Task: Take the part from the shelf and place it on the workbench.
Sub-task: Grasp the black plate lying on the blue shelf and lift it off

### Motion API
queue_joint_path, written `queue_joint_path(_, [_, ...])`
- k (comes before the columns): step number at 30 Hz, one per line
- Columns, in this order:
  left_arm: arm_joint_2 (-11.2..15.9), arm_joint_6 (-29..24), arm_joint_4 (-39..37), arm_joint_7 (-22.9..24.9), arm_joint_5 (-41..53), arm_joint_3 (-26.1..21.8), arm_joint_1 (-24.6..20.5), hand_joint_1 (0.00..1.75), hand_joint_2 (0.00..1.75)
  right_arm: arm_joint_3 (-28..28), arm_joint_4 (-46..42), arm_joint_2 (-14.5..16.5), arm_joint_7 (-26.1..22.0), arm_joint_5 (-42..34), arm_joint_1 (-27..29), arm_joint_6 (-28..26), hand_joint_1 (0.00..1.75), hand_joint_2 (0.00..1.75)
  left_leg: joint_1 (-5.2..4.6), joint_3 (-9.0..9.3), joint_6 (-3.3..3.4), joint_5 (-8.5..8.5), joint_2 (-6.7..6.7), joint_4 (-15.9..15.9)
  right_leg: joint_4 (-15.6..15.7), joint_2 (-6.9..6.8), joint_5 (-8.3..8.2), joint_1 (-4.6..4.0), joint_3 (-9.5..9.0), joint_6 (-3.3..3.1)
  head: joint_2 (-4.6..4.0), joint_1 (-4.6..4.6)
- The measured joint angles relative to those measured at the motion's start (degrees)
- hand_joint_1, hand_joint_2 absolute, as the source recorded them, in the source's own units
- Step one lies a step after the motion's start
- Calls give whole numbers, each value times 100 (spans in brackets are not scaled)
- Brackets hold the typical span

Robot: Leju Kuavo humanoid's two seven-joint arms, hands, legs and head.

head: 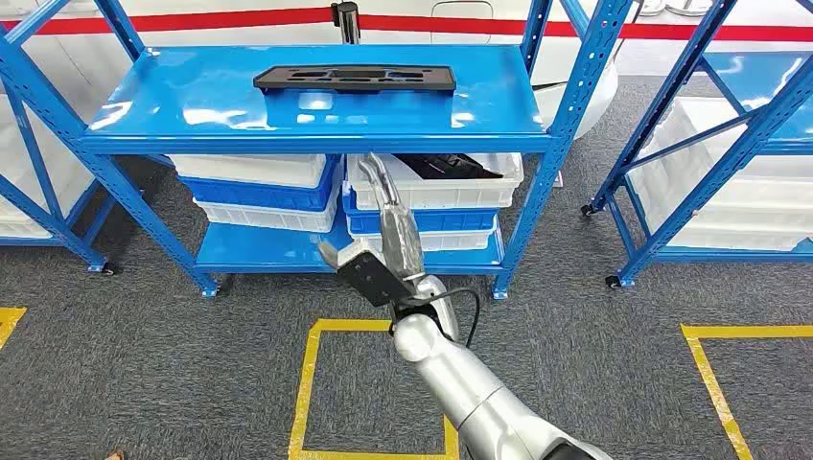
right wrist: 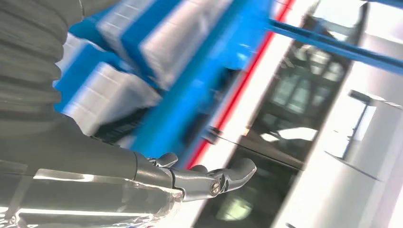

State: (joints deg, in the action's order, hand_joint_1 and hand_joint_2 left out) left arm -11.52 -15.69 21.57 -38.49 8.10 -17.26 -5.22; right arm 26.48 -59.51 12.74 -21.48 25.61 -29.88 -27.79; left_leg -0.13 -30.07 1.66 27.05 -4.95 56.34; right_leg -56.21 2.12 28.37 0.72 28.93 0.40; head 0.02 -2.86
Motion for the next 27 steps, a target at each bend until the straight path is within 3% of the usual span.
queue_joint_path(10, [41,-409,-319,158,319,132,-92,0,0,121,-876,-34,732,459,-448,404,0,175,0,-4,0,0,1,1,-1,0,0,0,3,0,0,0])
queue_joint_path(15, [76,-102,-414,179,251,138,-110,0,0,162,-1058,-75,1265,478,-949,808,0,175,1,-13,-2,-2,3,6,-4,3,-4,1,7,4,0,0])
queue_joint_path(22, [113,110,-461,255,143,108,-195,0,0,186,-875,44,1836,567,-1969,1103,0,175,5,-18,-2,-6,3,7,-5,2,-7,1,7,9,0,0])
queue_joint_path(27, [123,225,-461,286,30,55,-293,0,0,349,-314,256,1858,640,-2351,1117,0,175,10,-19,-2,-7,2,7,-6,2,-7,0,7,9,0,0])
